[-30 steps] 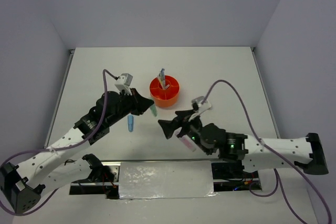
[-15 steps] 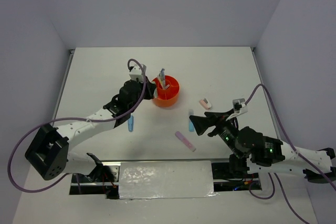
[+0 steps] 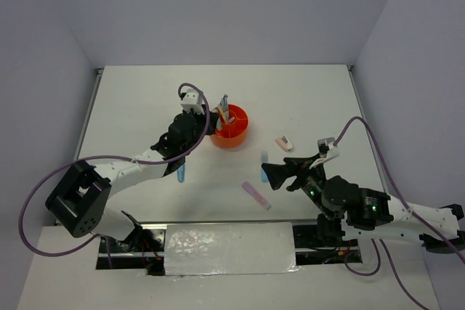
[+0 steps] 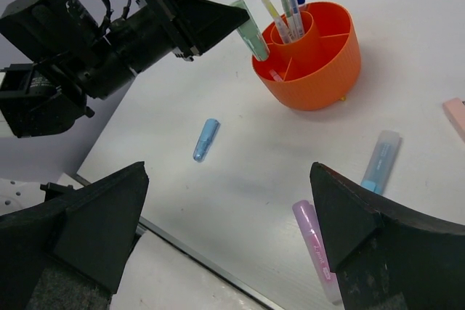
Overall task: Sort the stationery into containers
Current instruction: Place the stationery in the storage box, then pick up the stationery from the center of the board.
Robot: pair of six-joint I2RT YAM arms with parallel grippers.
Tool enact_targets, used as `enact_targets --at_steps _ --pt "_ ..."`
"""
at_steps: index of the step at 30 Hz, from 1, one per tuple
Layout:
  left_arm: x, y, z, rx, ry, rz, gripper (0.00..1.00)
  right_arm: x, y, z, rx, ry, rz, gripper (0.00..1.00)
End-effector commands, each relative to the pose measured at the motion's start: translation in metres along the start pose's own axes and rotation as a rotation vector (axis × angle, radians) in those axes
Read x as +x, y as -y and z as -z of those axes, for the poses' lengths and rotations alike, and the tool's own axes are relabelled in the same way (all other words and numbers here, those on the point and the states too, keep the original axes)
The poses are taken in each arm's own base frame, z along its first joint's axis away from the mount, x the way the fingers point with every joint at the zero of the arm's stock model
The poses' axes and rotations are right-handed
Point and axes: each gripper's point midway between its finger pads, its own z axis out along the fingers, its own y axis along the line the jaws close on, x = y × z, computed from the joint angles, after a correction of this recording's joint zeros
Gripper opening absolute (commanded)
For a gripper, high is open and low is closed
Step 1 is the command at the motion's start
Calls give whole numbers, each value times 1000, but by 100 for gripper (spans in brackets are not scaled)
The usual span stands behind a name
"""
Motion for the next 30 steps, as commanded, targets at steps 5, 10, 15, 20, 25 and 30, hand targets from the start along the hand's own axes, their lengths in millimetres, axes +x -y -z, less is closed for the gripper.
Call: enact_targets --at_steps 5,10,15,20,25,30 --pt "-4 -5 -6 -4 53 29 47 -5 -7 0 -16 6 -1 100" --pt "-3 -8 2 3 57 50 76 0 -14 -4 -32 -9 21 100" --pt "-6 -19 16 -50 26 61 82 15 -30 -18 -40 -52 86 100" --pt "-63 -46 66 -298 33 138 99 47 -47 -45 64 -173 176 100" --pt "-81 -90 156 -574 -121 116 99 112 -79 -89 96 -359 245 100" --pt "-116 -102 223 -591 -83 53 99 178 -122 -146 127 -539 299 100"
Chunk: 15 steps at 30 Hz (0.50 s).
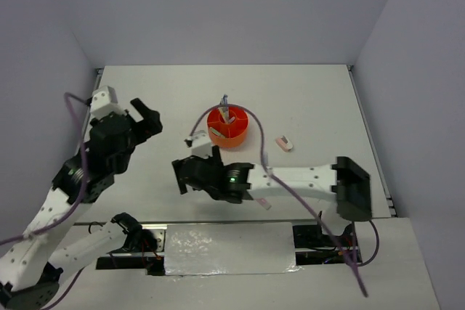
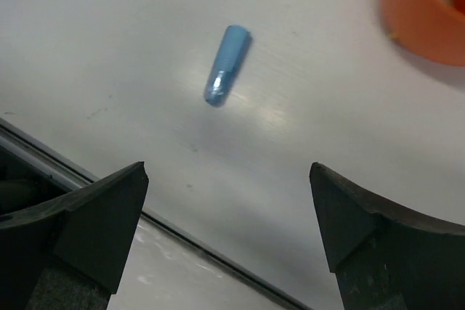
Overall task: Sort the stationery into containers
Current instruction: Pick up the stationery from the center of the board.
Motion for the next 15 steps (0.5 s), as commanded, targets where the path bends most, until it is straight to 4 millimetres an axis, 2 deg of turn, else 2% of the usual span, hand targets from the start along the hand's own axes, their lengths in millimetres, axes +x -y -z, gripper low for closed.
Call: enact_targets --at_steps 1,2,3,4,5,6,7,8,10,11,15 --pt "6 -60 43 -113 -62 -139 99 11 -37 -34 -25 -127 -8 100" --pt "9 -62 47 -95 -73 -164 99 -7 -55 -40 -48 -116 -32 100" --pt "11 -63 51 -60 -82 -201 99 13 -57 -64 -11 -172 -6 99" --pt "8 -64 59 -26 -59 -200 99 3 -70 -68 -29 -184 -20 98" --pt "13 -64 56 -1 -51 -218 99 5 -66 -81 -8 -204 -25 97" --pt "15 -65 57 19 -43 -239 99 21 -65 -100 22 -239 -19 93" --pt "12 -70 63 27 -12 -220 99 25 -61 -108 43 -256 -20 91" --pt "19 -76 60 15 -8 -221 99 28 -57 -122 64 -268 -28 89" --pt "19 -87 63 0 35 -191 99 33 -52 -132 87 -276 -27 84" --pt "29 -92 58 -14 27 -190 99 38 -47 -140 102 -286 -24 82" --pt "25 -90 61 6 41 -178 99 53 -33 -155 129 -321 -27 79"
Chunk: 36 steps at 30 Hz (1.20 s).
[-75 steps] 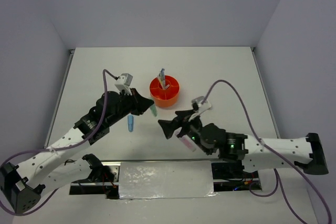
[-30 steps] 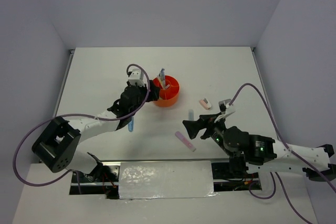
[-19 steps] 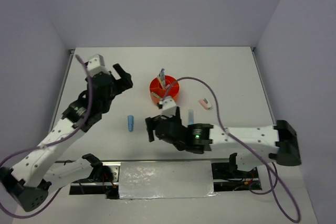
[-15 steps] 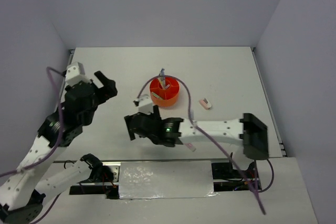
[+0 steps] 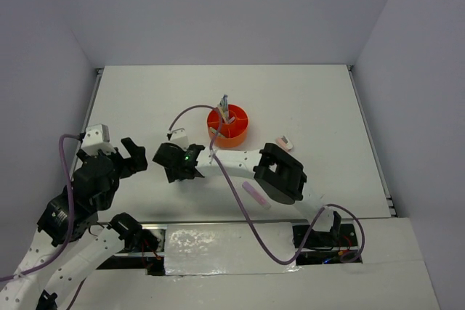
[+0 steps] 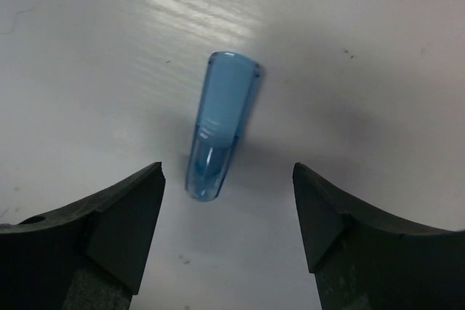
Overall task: Sort the stationery into containers
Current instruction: Pick up the stationery from the center of the board.
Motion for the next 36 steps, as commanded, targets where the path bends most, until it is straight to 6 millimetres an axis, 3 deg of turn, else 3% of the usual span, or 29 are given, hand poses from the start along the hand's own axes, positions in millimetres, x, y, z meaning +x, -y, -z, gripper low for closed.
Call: enact_targets --at_steps 1,5,11,16,21,22,23,24,25,27,28,29,30,31,33,34,36 --pt "-17 3 2 18 60 14 99 -4 -1 -4 -16 -11 -23 77" --pt "-13 6 1 30 46 5 99 9 1 -23 -29 -51 -18 70" --pt "-13 8 2 48 49 9 99 24 6 -36 4 -90 8 61" --pt "-13 9 2 49 49 18 99 44 27 -47 101 -138 49 55" --pt "-10 6 4 24 16 55 99 65 51 -49 127 -173 77 42" --pt "-7 10 5 36 0 98 99 58 47 -39 79 -151 69 40" --pt "-5 16 6 64 -8 127 99 59 48 -35 53 -153 72 24" --pt "9 28 3 124 -57 146 99 66 51 -36 23 -138 82 7" --pt "17 37 2 164 -78 186 99 52 47 -23 -23 -94 72 0" --pt "36 56 -8 245 -105 240 99 57 49 -17 -96 -59 99 0" --pt "48 68 -9 300 -149 277 99 41 47 0 -132 -8 90 0" --pt "56 76 -12 327 -174 293 99 38 49 7 -147 11 81 0" --pt "74 79 -19 330 -215 302 99 40 62 11 -125 41 82 0" --pt "78 94 -21 380 -247 341 99 22 63 31 -152 104 74 0" --pt "94 107 -26 423 -298 364 99 21 73 44 -171 169 85 0" --pt "87 120 -28 471 -288 402 99 9 69 68 -214 230 82 0" --pt "101 135 -31 513 -363 415 99 2 75 90 -238 309 92 0"
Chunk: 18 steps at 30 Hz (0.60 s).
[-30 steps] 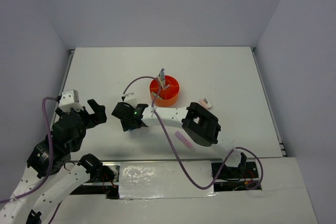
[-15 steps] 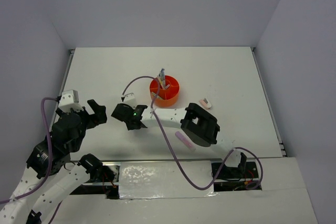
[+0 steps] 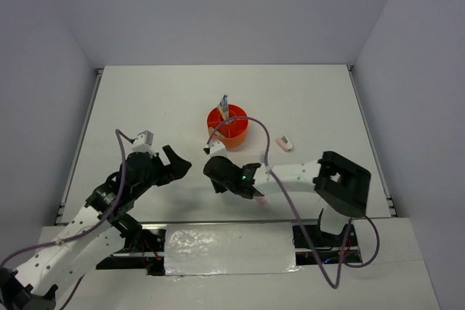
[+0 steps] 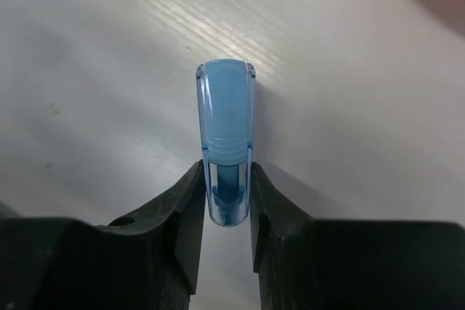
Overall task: Sort the stationery into containers
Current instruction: Pick up the stationery from the center of the board.
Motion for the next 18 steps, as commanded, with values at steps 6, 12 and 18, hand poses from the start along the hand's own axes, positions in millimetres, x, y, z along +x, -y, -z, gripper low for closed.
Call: enact_targets --at_steps 6,12,18 --pt "-9 90 -20 347 -63 186 98 -64 -18 78 -165 350 -11 0" --pt "4 102 -27 414 -127 240 91 -73 -22 100 -115 404 30 0" --pt "14 106 -27 458 -169 254 62 -86 -24 109 -104 445 27 0"
